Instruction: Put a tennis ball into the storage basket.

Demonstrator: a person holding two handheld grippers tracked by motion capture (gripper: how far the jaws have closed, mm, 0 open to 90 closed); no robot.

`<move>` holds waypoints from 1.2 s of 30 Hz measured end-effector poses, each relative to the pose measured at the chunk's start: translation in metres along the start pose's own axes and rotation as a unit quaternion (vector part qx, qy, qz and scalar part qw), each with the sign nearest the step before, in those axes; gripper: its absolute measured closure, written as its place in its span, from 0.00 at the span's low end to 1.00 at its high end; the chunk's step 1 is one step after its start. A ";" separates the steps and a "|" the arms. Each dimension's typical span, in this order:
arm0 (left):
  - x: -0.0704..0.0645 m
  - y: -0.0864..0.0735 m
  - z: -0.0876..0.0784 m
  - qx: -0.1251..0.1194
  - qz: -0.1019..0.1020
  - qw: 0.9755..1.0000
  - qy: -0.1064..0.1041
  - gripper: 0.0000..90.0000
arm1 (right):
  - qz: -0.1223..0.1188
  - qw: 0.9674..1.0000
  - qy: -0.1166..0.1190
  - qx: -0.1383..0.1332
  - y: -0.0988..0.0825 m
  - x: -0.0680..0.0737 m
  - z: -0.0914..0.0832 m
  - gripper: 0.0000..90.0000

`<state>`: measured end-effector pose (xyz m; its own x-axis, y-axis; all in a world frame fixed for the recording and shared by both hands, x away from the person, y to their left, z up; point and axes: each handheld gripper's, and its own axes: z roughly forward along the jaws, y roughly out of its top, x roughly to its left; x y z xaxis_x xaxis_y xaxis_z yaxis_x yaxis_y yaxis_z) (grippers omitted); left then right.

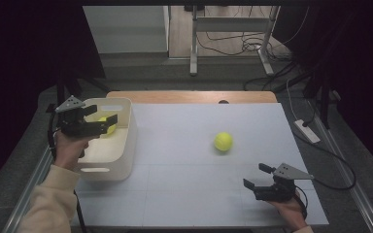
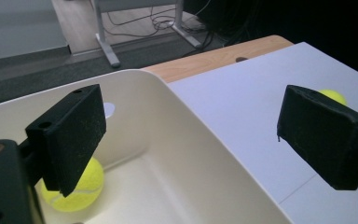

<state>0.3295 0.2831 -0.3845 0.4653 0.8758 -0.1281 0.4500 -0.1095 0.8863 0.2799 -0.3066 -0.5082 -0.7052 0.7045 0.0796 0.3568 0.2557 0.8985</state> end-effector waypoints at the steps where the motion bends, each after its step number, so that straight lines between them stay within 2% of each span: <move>1: -0.002 0.000 -0.001 -0.001 0.002 1.000 -0.004 0.10 | 0.000 1.000 0.000 0.001 0.000 0.000 0.000 0.12; 20: -0.038 0.005 -0.002 -0.018 0.041 0.998 -0.040 0.11 | -0.005 1.000 0.001 -0.003 0.001 0.001 0.001 0.12; 36: -0.056 0.007 0.007 -0.014 0.056 0.996 -0.061 0.11 | -0.008 1.000 0.003 -0.002 0.000 0.003 0.001 0.12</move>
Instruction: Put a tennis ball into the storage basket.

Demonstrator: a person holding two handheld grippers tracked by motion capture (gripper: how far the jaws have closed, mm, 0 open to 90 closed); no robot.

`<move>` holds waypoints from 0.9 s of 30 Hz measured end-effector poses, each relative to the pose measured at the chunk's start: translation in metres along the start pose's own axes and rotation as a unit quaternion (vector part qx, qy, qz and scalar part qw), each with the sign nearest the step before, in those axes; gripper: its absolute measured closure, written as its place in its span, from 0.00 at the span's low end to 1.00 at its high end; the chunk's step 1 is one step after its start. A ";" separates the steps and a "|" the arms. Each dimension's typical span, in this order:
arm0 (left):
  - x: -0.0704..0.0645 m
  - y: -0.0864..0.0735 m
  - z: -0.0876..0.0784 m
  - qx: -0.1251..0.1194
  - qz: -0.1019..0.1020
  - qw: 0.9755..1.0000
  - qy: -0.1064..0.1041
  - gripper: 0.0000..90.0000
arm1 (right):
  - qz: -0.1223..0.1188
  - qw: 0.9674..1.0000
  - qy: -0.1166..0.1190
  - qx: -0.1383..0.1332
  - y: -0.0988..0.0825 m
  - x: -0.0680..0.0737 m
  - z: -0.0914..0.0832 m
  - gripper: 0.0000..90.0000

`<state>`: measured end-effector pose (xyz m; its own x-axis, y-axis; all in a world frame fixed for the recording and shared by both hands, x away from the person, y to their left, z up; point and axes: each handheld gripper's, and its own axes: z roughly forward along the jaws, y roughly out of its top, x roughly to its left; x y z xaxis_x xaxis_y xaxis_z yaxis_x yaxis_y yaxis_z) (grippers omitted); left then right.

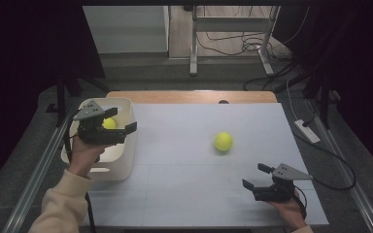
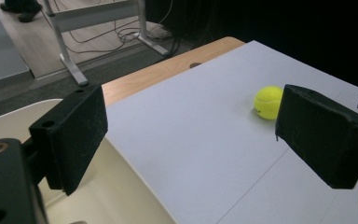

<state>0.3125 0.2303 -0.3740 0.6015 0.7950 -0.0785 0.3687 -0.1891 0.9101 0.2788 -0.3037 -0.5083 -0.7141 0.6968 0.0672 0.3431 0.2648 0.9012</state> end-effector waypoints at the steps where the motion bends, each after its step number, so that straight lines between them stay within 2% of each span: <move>1: -0.001 0.000 0.001 0.000 0.001 1.000 -0.001 0.11 | 0.000 1.000 0.000 0.000 0.000 0.000 0.000 0.12; 27: -0.022 0.004 0.012 -0.004 0.015 0.999 -0.031 0.11 | -0.002 1.000 0.001 0.000 0.001 -0.001 0.001 0.12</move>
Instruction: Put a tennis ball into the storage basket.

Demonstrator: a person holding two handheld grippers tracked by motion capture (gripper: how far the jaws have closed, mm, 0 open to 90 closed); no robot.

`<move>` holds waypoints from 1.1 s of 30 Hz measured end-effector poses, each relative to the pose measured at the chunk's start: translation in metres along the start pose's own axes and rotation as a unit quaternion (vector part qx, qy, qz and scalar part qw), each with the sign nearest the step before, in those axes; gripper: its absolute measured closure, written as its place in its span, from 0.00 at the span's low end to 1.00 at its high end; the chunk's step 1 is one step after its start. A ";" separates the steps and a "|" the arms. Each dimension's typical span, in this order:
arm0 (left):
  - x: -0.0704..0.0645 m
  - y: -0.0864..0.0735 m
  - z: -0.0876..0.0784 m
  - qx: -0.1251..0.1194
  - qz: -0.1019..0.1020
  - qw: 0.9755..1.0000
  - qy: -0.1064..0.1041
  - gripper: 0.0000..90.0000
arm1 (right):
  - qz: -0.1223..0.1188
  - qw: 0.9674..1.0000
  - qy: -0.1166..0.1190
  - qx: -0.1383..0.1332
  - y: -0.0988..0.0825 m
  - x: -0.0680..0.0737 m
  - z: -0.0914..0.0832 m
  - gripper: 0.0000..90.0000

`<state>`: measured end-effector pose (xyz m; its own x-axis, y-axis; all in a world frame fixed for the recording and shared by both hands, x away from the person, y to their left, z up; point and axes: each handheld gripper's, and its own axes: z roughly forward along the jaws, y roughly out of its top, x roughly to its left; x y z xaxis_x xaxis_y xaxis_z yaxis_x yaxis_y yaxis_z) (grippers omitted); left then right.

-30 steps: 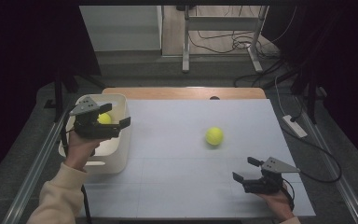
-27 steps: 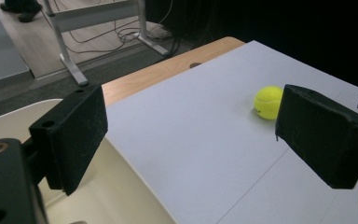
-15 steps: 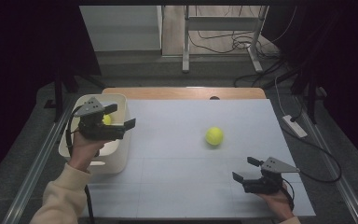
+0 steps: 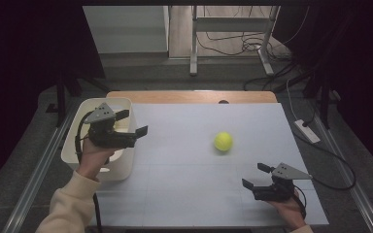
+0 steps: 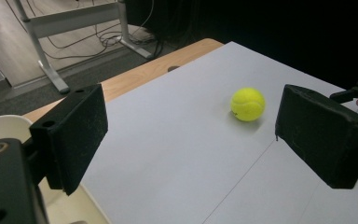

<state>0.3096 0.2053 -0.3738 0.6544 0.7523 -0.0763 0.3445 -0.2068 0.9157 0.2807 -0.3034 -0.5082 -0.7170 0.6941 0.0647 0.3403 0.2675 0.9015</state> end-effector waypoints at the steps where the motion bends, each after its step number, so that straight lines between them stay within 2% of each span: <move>1: -0.001 0.000 0.001 0.001 0.001 1.000 -0.001 0.11 | 0.001 1.000 0.000 0.000 0.000 0.000 0.000 0.12; 15: -0.012 0.002 0.011 0.004 0.006 1.000 -0.019 0.11 | 0.000 1.000 0.002 -0.003 0.002 0.000 0.002 0.12; 19: -0.017 0.004 0.018 0.005 0.008 0.999 -0.031 0.11 | 0.002 1.000 0.002 -0.006 0.003 0.000 0.002 0.12; 33: -0.028 0.003 0.039 0.017 0.017 0.999 -0.047 0.10 | 0.001 1.000 0.004 -0.005 0.004 0.000 0.006 0.12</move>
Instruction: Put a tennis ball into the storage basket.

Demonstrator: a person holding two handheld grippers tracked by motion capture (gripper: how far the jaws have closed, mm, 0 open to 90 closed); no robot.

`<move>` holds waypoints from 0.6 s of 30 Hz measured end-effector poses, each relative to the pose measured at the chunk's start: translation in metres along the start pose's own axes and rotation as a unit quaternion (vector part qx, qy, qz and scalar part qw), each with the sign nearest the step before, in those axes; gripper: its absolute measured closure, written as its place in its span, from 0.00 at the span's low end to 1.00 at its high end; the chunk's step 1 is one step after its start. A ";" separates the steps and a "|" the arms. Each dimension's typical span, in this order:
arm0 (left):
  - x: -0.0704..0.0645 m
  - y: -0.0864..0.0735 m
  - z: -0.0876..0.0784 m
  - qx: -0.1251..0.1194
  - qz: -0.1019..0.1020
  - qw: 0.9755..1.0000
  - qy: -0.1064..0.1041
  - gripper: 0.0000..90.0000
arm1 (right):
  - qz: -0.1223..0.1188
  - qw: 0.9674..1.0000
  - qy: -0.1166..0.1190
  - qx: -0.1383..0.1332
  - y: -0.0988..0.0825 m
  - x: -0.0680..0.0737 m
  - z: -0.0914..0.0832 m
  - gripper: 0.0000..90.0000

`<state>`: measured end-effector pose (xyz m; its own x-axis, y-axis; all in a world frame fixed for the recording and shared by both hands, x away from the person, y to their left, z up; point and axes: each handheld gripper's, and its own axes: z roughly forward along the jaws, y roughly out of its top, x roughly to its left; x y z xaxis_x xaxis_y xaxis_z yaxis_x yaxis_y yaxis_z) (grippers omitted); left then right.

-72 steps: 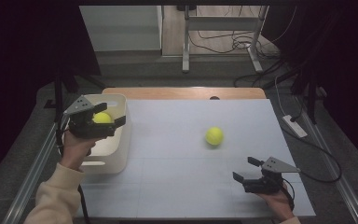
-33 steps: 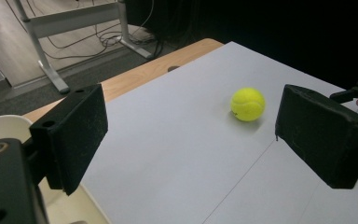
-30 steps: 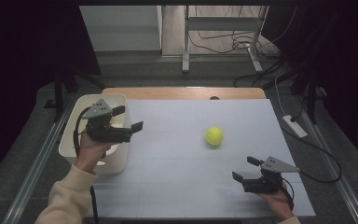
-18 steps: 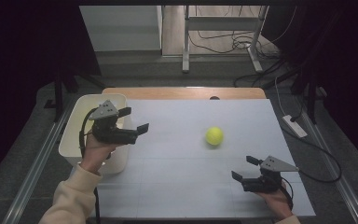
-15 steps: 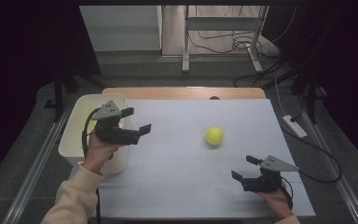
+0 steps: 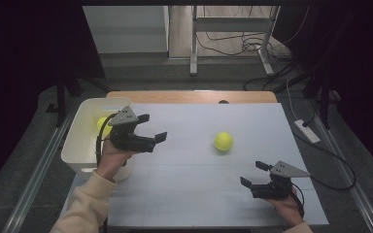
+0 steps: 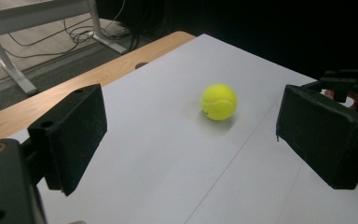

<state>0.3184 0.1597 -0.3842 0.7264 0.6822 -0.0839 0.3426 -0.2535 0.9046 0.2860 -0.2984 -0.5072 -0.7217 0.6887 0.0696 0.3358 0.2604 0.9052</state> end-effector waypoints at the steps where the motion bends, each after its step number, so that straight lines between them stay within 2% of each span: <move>1: 0.000 0.000 0.000 0.000 0.000 1.000 0.000 0.10 | 0.000 1.000 0.000 0.000 0.000 0.000 0.000 0.12; 6: -0.005 0.000 0.011 0.013 0.013 1.000 -0.001 0.10 | -0.002 1.000 0.000 0.000 0.000 0.000 0.001 0.12; 18: -0.013 -0.003 0.029 0.025 0.020 0.999 -0.015 0.10 | -0.004 1.000 0.003 0.002 0.000 0.002 -0.001 0.12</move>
<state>0.3250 0.1318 -0.3974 0.7574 0.6499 -0.0621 0.3427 -0.3148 0.8851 0.2840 -0.2979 -0.5070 -0.7284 0.6821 0.0651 0.3319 0.2681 0.9044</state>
